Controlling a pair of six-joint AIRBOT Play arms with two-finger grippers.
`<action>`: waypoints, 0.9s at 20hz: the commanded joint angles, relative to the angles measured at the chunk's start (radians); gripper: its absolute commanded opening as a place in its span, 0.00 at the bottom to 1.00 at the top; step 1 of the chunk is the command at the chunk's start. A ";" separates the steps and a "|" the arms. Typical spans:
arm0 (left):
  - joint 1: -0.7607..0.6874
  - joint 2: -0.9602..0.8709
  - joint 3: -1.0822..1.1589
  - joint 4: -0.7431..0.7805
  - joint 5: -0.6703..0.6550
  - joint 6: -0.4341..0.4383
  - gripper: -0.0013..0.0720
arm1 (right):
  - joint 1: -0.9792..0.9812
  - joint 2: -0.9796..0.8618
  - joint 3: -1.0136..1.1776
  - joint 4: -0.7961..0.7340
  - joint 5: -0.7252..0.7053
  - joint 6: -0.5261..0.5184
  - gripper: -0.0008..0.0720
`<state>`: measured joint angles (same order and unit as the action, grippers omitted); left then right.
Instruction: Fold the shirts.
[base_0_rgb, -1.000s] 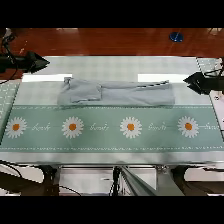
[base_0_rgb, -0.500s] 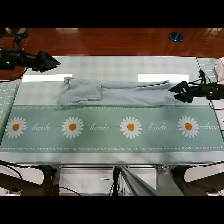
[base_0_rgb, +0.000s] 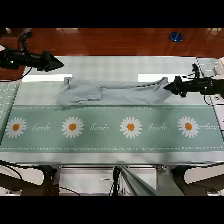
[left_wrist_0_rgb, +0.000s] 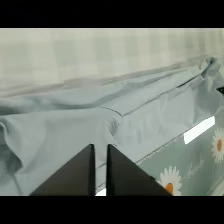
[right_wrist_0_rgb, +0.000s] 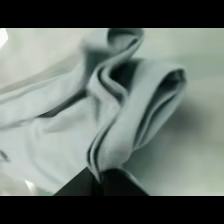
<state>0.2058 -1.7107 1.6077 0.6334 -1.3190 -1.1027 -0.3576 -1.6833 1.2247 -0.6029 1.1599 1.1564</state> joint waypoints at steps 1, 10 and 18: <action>-0.059 0.001 0.001 -0.032 -0.054 -0.053 0.06 | -0.013 0.141 0.014 0.005 0.066 0.014 0.04; -0.455 -0.041 -0.001 -0.011 0.005 -0.166 0.06 | -0.014 0.465 0.014 -0.129 0.162 0.096 0.04; -0.723 -0.106 -0.001 0.002 0.196 -0.257 0.06 | -0.014 0.642 0.014 -0.140 0.232 0.110 0.04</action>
<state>-0.4252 -1.8000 1.6066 0.6308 -1.2228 -1.3373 -0.3721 -1.0969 1.2381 -0.7372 1.3663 1.2572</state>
